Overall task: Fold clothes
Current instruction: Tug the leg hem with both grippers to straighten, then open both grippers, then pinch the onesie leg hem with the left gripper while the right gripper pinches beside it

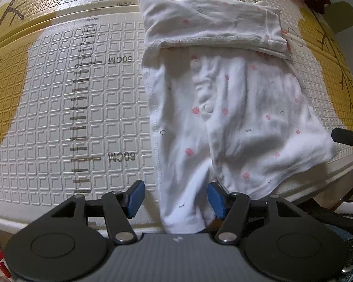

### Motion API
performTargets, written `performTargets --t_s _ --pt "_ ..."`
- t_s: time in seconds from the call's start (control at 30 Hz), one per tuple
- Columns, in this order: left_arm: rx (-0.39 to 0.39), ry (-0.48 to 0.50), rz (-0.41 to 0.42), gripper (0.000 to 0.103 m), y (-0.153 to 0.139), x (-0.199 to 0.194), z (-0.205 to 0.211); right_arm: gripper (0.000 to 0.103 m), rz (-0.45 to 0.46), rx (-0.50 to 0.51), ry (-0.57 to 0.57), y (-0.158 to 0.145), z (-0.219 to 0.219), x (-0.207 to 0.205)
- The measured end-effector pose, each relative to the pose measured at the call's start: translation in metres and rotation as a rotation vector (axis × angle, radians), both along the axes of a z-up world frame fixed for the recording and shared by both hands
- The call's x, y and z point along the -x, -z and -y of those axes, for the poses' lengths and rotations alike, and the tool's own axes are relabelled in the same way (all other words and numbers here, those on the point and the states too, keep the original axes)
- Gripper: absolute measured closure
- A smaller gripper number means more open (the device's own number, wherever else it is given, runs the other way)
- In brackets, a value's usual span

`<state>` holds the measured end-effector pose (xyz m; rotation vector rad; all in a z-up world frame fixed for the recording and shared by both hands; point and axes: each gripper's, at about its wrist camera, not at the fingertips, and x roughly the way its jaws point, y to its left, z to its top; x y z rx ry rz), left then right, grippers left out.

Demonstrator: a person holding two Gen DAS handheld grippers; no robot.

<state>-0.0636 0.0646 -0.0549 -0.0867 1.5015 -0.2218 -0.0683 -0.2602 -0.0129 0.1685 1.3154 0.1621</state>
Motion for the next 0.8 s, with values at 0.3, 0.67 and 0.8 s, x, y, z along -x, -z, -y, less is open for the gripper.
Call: performTargets --t_s 0.3,0.67,0.8 --pt "0.038 -0.002 -0.003 0.021 0.002 0.002 0.0 0.069 -0.062 0.031 0.032 0.024 0.005 0.002" --pt "0.04 0.003 -0.003 0.013 0.004 0.006 0.003 0.061 -0.083 0.067 -0.008 0.044 -0.003 0.006" --pt "0.017 0.012 0.004 0.015 0.005 0.007 0.006 0.056 -0.079 0.082 -0.048 0.045 -0.008 0.006"
